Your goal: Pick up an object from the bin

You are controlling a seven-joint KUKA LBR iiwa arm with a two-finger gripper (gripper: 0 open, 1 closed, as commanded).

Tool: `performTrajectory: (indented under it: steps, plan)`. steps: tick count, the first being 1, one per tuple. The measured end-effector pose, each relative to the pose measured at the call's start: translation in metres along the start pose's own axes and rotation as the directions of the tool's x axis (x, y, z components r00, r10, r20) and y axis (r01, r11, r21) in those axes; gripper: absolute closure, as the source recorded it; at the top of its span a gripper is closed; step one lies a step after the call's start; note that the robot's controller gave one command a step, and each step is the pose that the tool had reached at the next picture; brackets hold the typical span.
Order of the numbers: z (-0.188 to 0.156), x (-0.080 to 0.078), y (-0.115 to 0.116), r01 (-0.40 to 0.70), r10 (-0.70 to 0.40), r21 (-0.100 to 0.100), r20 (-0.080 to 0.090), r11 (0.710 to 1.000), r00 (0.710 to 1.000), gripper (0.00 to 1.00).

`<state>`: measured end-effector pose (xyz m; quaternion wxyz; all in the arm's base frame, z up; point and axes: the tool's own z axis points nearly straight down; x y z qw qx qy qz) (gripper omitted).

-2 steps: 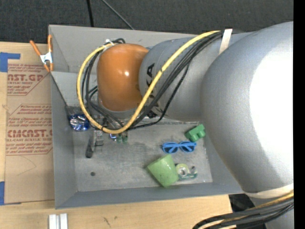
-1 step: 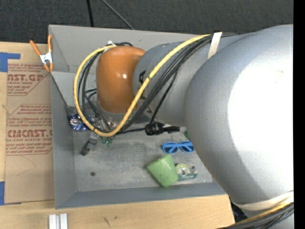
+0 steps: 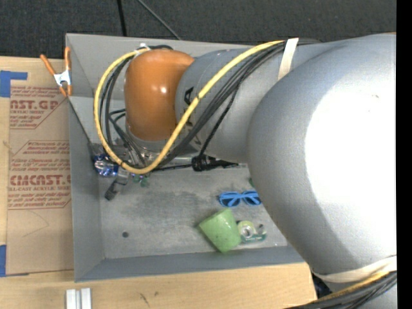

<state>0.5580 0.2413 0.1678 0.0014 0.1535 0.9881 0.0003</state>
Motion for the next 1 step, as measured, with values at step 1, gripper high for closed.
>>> performTrajectory:
  steps: [1]
  plan:
    - [-0.0836, 0.0343, -0.0152, 0.019, -0.019, -0.005, 0.002, 1.0, 1.0, 1.0]
